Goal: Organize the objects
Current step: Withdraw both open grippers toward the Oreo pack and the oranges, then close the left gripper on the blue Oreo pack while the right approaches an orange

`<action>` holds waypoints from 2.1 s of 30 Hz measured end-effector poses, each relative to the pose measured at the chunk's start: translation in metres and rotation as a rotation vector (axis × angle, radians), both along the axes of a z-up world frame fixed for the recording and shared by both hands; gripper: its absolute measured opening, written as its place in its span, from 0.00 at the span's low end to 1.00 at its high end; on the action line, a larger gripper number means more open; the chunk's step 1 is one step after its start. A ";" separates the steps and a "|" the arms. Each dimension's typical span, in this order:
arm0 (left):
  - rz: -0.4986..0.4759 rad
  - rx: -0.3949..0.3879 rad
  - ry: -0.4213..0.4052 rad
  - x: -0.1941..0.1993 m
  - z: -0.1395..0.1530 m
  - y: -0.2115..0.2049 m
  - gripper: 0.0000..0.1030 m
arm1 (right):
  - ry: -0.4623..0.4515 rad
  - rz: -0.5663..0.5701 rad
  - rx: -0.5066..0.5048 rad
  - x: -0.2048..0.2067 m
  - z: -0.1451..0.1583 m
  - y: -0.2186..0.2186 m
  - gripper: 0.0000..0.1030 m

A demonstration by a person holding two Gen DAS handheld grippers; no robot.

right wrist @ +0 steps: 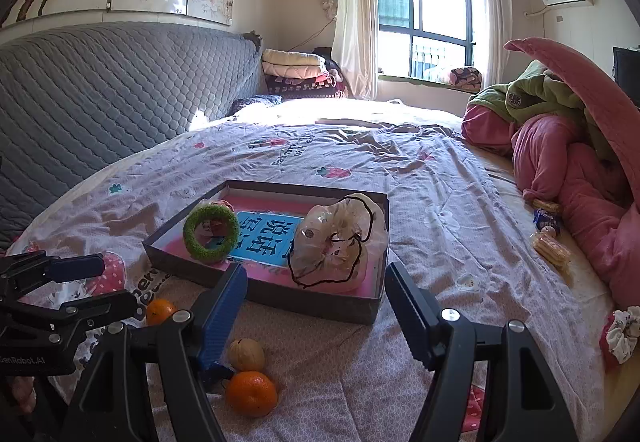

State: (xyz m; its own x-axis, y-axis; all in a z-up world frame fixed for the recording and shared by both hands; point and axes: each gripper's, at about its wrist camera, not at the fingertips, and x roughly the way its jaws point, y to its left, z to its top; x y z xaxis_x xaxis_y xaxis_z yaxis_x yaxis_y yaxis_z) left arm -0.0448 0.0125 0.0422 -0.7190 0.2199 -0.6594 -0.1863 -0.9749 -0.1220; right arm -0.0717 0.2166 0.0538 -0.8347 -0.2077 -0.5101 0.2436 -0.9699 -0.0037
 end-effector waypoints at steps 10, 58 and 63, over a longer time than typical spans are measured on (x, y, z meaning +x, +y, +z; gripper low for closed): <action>-0.045 0.013 -0.031 0.010 -0.010 0.003 0.70 | -0.024 0.014 0.008 0.010 -0.005 -0.001 0.69; -0.232 0.068 -0.140 -0.015 -0.052 0.023 0.70 | -0.272 0.095 0.174 0.021 -0.062 -0.021 0.69; -0.237 0.063 -0.145 -0.020 -0.055 0.026 0.70 | -0.287 0.114 0.173 0.021 -0.066 -0.024 0.69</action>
